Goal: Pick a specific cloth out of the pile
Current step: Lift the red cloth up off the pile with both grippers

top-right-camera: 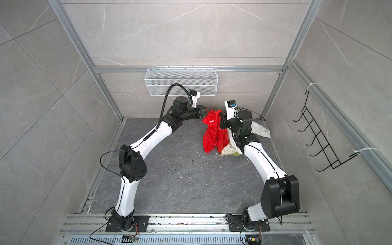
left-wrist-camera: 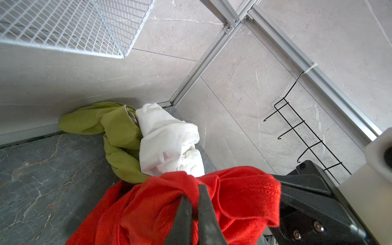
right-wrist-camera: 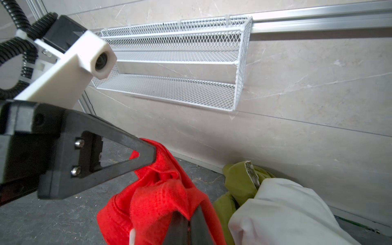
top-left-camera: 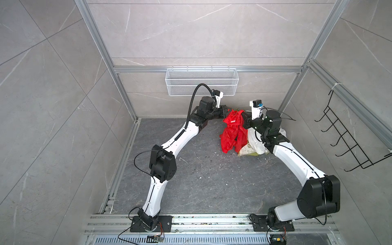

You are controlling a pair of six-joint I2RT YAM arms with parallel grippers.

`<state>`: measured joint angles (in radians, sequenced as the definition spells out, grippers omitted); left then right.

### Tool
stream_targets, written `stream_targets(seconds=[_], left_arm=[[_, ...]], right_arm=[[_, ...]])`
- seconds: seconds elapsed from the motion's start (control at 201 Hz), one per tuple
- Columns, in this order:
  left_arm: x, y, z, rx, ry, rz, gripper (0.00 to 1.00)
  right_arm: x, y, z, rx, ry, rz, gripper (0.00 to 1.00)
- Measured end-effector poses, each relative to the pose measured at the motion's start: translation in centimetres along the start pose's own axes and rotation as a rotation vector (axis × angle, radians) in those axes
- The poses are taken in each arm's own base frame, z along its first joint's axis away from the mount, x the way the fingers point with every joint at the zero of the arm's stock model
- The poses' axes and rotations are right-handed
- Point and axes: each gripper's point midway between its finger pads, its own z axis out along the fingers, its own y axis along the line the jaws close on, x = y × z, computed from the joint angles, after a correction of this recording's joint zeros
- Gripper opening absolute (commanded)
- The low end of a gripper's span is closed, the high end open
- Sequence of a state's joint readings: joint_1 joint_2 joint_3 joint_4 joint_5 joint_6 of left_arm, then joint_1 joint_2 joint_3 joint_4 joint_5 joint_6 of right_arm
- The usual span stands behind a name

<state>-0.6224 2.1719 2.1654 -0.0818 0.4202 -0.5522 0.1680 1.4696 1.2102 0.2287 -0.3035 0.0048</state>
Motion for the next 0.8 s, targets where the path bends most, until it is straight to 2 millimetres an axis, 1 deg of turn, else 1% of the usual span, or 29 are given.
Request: stream_targets(seconds=[0.309, 0.801], left_arm=[[-1.6, -2.1, -2.0, 0.019, -0.032, 0.026, 0.0], [-2.6, -3.7, -4.4, 0.017, -0.072, 0.063, 0.0]], right_arm=[[-2.1, 0.9, -0.8, -0.019, -0.037, -0.008, 0.0], [-4.6, 3.0, -2.1, -0.059, -0.072, -0.003, 0.0]])
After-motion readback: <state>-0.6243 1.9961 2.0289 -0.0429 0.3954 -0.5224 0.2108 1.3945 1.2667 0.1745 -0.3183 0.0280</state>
